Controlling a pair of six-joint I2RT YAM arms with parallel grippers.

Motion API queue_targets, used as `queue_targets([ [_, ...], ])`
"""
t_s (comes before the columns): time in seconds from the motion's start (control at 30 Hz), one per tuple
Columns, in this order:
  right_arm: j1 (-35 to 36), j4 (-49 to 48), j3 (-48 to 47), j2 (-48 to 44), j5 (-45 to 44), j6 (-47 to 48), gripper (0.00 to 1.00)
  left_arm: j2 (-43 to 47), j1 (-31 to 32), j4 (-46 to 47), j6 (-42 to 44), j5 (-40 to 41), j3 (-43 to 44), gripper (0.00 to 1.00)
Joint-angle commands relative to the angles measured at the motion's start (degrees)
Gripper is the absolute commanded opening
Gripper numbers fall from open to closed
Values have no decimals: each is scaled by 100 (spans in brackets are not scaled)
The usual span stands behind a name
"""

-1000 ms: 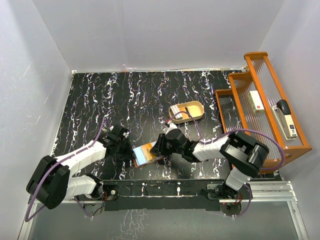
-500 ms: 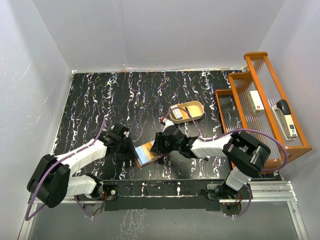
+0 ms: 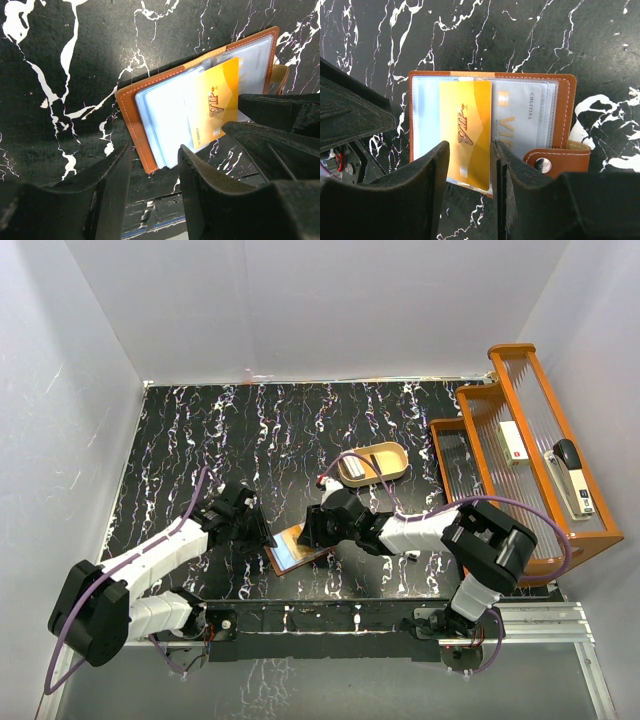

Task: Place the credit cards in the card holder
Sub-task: Insert the credit card into the card holder.

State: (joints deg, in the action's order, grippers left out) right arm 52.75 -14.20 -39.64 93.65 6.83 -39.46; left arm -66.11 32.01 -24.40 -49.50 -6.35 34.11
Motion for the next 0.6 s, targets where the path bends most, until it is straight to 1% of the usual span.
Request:
queue_targets([
  [0.0, -5, -198, -152, 175, 57, 108, 38, 84, 13, 32, -54, 135, -94, 39],
  [0.07, -4, -243, -135, 187, 100, 97, 38, -49, 10, 205, -71, 110, -223, 38],
  [0.2, -2, -414, -53, 182, 291, 105, 38, -107, 7, 1191, 9, -361, -553, 40],
  [0.33, -6, -611, 53, 174, 382, 101, 39, -323, 13, 1373, 84, -307, -603, 41],
  [0.47, -2, -871, 108, 227, 600, 45, 39, -437, 7, 1847, 59, -538, -827, 41],
  [0.57, 0, -1030, 102, 283, 701, 29, 34, -490, 7, 2134, 124, -752, -813, 41],
])
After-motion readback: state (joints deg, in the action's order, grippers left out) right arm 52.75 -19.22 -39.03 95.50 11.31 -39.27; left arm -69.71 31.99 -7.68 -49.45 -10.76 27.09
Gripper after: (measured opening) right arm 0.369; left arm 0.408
